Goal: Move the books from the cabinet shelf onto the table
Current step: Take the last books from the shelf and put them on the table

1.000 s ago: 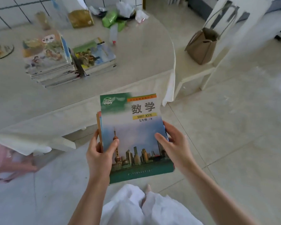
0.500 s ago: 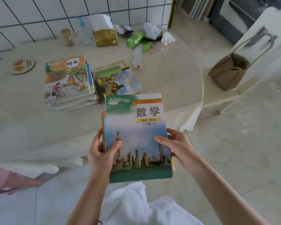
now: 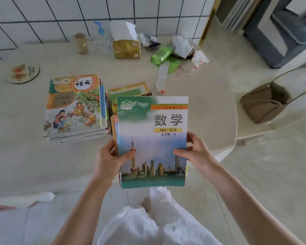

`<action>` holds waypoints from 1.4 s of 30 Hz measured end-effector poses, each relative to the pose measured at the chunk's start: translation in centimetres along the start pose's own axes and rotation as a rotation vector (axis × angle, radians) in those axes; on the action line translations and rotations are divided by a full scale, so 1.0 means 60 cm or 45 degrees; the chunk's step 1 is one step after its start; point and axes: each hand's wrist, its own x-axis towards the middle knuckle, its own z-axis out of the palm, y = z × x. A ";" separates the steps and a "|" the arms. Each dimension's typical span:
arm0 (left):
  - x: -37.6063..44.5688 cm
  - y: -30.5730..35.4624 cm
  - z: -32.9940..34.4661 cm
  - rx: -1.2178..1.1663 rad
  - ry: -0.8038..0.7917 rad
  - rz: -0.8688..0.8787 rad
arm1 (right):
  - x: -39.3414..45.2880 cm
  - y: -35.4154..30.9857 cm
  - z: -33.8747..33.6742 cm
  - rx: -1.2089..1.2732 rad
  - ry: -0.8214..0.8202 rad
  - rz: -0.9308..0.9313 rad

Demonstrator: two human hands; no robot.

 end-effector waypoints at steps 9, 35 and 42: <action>0.086 0.000 0.041 0.247 0.137 0.063 | 0.127 0.012 -0.042 -0.229 -0.149 -0.274; 0.127 -0.055 0.053 0.494 0.130 0.079 | 0.216 0.071 -0.056 -0.314 -0.164 -0.198; 0.142 -0.013 0.050 0.267 0.189 -0.088 | 0.215 0.001 -0.049 -0.288 -0.265 -0.210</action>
